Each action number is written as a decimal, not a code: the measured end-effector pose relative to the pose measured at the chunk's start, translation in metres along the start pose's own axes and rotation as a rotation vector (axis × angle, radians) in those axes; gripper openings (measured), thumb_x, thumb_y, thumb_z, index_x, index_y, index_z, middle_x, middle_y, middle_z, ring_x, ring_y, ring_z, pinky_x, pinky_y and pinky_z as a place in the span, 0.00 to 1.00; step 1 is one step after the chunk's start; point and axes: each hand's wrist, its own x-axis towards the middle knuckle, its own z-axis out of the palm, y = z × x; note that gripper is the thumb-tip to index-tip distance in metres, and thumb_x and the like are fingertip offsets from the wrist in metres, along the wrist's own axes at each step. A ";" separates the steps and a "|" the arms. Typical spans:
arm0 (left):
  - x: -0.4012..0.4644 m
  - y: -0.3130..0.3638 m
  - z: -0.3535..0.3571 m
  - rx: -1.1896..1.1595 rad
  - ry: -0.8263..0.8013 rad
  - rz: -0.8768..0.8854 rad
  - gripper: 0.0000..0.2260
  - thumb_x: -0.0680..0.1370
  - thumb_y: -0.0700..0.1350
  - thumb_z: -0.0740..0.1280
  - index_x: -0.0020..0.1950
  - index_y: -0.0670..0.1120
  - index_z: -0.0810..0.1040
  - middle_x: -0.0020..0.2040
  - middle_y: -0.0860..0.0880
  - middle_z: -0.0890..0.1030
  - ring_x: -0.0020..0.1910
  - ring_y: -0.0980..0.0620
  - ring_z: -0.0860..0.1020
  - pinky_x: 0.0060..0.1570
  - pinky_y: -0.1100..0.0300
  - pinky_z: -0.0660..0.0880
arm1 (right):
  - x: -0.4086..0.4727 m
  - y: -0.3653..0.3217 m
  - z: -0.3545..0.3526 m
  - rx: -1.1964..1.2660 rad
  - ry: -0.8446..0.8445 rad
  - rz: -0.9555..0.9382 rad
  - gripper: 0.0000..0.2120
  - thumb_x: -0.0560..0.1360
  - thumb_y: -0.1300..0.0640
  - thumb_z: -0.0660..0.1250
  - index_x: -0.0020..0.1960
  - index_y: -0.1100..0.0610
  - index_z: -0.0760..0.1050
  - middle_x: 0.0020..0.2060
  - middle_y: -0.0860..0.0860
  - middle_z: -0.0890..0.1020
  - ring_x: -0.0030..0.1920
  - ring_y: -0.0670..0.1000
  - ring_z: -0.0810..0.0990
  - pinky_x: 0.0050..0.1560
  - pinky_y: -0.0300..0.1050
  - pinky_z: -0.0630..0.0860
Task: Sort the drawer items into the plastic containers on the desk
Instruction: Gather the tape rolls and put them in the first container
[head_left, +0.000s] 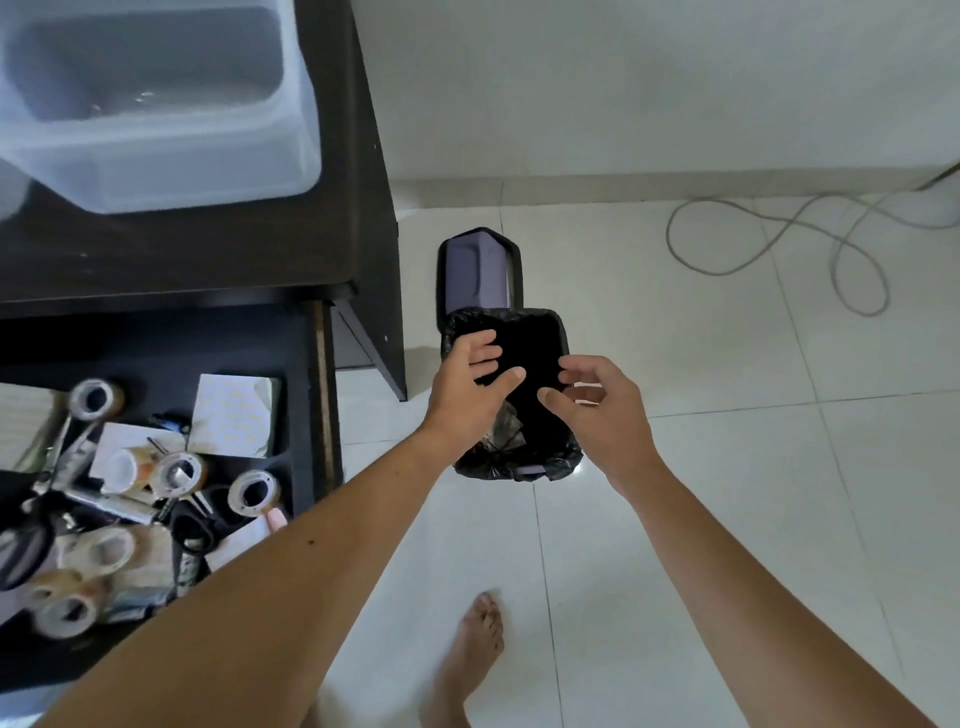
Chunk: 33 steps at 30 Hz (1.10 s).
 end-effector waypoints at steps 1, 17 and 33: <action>-0.006 0.009 -0.005 -0.022 -0.008 0.026 0.26 0.78 0.43 0.77 0.74 0.49 0.72 0.66 0.50 0.79 0.66 0.52 0.79 0.70 0.51 0.76 | -0.007 -0.010 0.000 -0.007 -0.002 -0.025 0.20 0.74 0.57 0.81 0.63 0.52 0.81 0.53 0.46 0.84 0.55 0.51 0.84 0.59 0.49 0.82; -0.148 0.055 -0.258 -0.114 0.022 0.431 0.19 0.80 0.38 0.74 0.69 0.48 0.76 0.59 0.47 0.84 0.59 0.51 0.84 0.60 0.55 0.81 | -0.146 -0.166 0.151 0.051 -0.134 -0.391 0.15 0.76 0.61 0.78 0.60 0.51 0.82 0.50 0.48 0.86 0.48 0.48 0.85 0.54 0.38 0.82; -0.129 -0.050 -0.364 0.650 -0.024 0.376 0.24 0.75 0.51 0.79 0.69 0.53 0.77 0.60 0.57 0.73 0.58 0.58 0.73 0.60 0.64 0.72 | -0.136 -0.126 0.264 -0.541 -0.409 -0.484 0.26 0.70 0.51 0.83 0.66 0.50 0.82 0.55 0.43 0.79 0.49 0.42 0.80 0.47 0.34 0.73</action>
